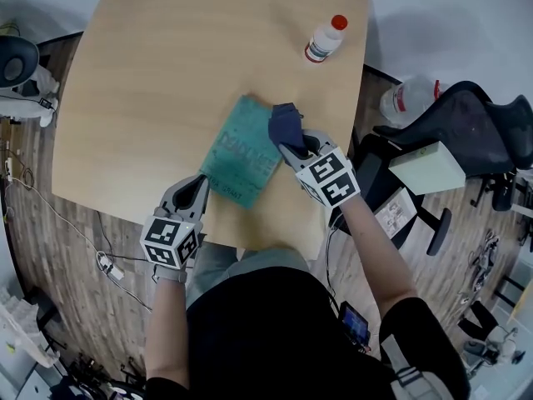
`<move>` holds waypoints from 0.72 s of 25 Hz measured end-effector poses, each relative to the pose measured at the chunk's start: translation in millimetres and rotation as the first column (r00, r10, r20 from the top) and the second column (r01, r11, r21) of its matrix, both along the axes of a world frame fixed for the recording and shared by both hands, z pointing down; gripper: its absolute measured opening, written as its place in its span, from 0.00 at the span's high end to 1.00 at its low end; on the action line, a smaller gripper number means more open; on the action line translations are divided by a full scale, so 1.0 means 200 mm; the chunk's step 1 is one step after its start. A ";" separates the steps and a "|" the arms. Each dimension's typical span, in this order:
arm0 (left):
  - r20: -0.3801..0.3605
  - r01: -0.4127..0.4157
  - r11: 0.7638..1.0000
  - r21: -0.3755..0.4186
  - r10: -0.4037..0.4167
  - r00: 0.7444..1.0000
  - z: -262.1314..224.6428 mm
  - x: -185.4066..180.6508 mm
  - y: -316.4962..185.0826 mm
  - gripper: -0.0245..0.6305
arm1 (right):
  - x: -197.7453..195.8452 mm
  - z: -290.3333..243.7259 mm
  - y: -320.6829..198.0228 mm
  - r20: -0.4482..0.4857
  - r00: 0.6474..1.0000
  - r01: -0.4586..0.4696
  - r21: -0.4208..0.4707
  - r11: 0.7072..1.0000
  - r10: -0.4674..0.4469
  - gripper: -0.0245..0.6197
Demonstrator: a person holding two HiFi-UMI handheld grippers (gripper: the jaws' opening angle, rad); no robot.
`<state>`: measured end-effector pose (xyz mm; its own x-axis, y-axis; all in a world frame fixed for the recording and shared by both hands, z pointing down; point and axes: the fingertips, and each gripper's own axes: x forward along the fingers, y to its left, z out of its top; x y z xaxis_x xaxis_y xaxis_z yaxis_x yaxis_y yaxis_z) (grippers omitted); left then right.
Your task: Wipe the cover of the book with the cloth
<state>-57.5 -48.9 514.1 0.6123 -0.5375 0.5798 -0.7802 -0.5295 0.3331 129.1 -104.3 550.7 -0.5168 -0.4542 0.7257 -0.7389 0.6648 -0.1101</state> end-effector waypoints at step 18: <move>0.141 -0.007 0.995 -0.097 0.020 0.990 0.34 -0.03 -0.10 0.93 | 0.05 0.09 -0.22 -0.076 0.995 -0.054 0.121 0.991 0.063 0.69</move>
